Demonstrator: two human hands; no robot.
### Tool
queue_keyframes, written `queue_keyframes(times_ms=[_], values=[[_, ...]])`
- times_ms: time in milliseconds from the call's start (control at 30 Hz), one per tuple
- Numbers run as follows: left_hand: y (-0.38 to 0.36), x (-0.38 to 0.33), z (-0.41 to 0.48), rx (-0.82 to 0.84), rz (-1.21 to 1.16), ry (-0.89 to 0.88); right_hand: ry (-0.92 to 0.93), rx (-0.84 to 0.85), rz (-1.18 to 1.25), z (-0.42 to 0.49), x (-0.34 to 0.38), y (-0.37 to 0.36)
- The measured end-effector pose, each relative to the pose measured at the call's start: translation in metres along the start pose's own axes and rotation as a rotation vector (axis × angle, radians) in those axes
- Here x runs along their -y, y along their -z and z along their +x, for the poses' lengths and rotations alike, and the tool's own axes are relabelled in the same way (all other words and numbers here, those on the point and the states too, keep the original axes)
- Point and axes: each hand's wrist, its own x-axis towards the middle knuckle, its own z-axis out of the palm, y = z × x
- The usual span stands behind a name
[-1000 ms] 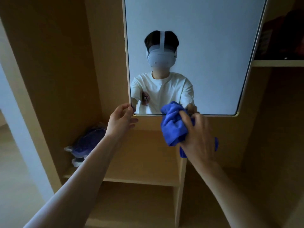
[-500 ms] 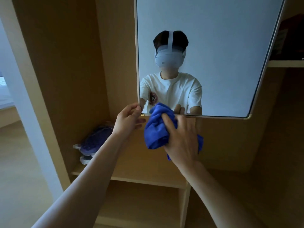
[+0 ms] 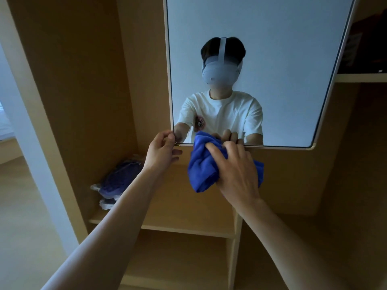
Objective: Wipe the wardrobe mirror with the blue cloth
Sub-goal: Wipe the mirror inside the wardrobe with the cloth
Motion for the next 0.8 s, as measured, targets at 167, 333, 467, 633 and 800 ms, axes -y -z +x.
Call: queue_keyframes(times_ms=[167,333,467,633,800], values=[[0.0,0.005,0.003,-0.012,-0.03,-0.012,-0.122,0.032,-0.037,-0.016,-0.048,0.021],[-0.004,0.006,0.008,-0.03,-0.026,0.009,-0.237,0.034,-0.109,-0.034,-0.093,0.045],[-0.005,0.007,0.007,-0.022,-0.054,0.025,-0.336,0.027,-0.099,-0.043,-0.106,0.055],[-0.006,0.007,0.005,-0.019,-0.093,0.049,-0.401,0.037,0.018,-0.043,-0.083,0.047],[-0.007,0.007,0.007,-0.007,-0.073,0.06,-0.166,0.097,0.044,-0.027,-0.021,0.026]])
